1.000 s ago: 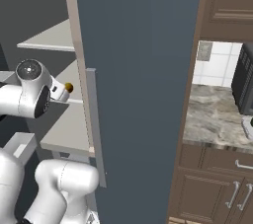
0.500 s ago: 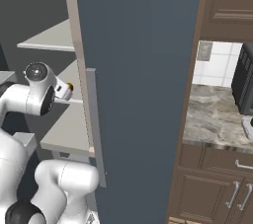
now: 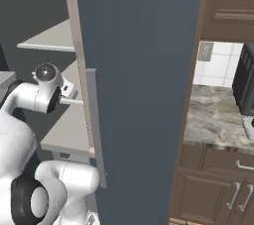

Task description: Take the lemon and broccoli out of the freezer and place them in the tupperware container on the counter. Then put the tupperware containing the vegetables back in the freezer.

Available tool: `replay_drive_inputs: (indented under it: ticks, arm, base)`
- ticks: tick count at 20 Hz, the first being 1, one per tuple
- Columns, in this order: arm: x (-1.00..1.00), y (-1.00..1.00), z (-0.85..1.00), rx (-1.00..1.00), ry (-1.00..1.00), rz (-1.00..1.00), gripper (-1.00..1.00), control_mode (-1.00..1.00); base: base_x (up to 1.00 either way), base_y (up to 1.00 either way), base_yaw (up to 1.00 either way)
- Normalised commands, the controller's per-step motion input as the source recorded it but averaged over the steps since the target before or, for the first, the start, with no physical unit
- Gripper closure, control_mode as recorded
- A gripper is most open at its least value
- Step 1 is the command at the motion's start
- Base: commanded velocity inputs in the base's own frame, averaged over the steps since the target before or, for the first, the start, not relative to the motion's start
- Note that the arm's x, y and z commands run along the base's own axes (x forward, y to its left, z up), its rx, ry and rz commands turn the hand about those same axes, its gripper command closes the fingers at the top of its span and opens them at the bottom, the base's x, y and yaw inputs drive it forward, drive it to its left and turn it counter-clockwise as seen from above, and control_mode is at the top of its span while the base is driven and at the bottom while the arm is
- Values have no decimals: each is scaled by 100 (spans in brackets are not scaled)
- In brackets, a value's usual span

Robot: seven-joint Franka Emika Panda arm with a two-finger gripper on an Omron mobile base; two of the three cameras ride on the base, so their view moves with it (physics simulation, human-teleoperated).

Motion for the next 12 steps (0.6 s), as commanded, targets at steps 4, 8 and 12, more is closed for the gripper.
replay_drive_inputs:
  ticks: [4, 8, 12]
  arm:
    - [35, 11, -22, 0, 0, 0, -100, -100]
    - [38, 11, -22, 0, 0, 0, -100, -100]
    - [37, 21, -20, -1, 0, 0, -100, -100]
  base:
    - [0, 0, 0]
    - [0, 0, 0]
    - [0, 0, 0]
